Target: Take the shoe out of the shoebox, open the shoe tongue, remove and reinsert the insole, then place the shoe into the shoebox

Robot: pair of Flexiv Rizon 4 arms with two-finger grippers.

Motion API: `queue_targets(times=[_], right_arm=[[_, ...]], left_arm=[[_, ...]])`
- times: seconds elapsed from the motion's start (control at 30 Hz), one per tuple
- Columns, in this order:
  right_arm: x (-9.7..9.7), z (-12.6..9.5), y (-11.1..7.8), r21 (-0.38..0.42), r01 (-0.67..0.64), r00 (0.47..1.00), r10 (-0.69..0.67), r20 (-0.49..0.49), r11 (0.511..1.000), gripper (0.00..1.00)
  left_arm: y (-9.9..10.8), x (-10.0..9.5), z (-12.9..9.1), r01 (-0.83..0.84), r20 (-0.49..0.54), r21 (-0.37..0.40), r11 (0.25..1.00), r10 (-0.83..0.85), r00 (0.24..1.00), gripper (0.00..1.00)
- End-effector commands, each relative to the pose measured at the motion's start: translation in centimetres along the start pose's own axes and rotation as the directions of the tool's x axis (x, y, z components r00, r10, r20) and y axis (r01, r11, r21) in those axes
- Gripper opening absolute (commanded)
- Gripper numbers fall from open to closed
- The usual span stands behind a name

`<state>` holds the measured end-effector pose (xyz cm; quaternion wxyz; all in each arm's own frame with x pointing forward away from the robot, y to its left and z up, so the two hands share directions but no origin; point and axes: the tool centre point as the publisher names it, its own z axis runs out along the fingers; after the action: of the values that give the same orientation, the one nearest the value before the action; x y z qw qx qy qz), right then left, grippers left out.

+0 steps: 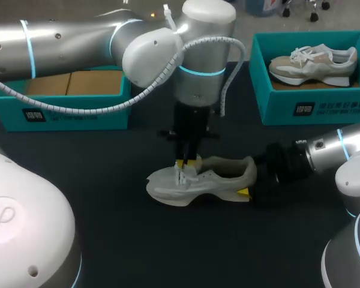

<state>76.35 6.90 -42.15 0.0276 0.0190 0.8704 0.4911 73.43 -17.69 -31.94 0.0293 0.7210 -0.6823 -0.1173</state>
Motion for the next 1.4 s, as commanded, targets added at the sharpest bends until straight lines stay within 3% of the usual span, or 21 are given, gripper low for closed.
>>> queue_targets(times=[0.03, 0.5, 0.73, 1.03, 1.13, 1.2, 1.27, 1.4], right_arm=[[-0.1, 0.4, -0.2, 0.004, 0.0, 1.0, 0.0, 0.001, 1.0, 0.0], [-0.1, 0.4, -0.2, 0.004, 0.0, 1.0, 0.0, 0.001, 1.0, 0.0], [-0.1, 0.4, -0.2, 0.004, 0.0, 1.0, 0.0, 0.001, 1.0, 0.0], [-0.1, 0.4, -0.2, 0.004, 0.0, 1.0, 0.0, 0.001, 1.0, 0.0], [-0.1, 0.4, -0.2, 0.004, 0.0, 1.0, 0.0, 0.001, 1.0, 0.0], [-0.1, 0.4, -0.2, 0.004, 0.0, 1.0, 0.0, 0.001, 1.0, 0.0], [-0.1, 0.4, -0.2, 0.004, 0.0, 1.0, 0.0, 0.001, 1.0, 0.0], [-0.1, 0.4, -0.2, 0.004, 0.0, 1.0, 0.0, 0.001, 1.0, 0.0]], left_arm=[[0.1, -2.6, 0.2, 0.017, -0.139, -0.004, 1.0, -0.018, 0.99, 0.0], [-0.2, -6.3, 0.6, 0.098, -0.184, -0.021, 0.995, -0.1, 0.978, 0.0], [-1.0, -6.9, 3.1, 0.139, -0.164, -0.057, 0.989, -0.147, 0.975, 0.0], [-1.8, -6.3, 6.2, 0.17, -0.156, -0.084, 0.982, -0.182, 0.971, 0.02], [-1.8, -6.2, 6.5, 0.171, -0.15, -0.087, 0.981, -0.183, 0.972, 0.24], [-1.6, -6.1, 6.5, 0.163, -0.147, -0.084, 0.983, -0.174, 0.974, 0.45], [-1.5, -6.1, 6.2, 0.16, -0.148, -0.08, 0.984, -0.171, 0.974, 1.0], [-1.2, -6.1, 5.2, 0.145, -0.166, -0.057, 0.988, -0.153, 0.974, 1.0]])
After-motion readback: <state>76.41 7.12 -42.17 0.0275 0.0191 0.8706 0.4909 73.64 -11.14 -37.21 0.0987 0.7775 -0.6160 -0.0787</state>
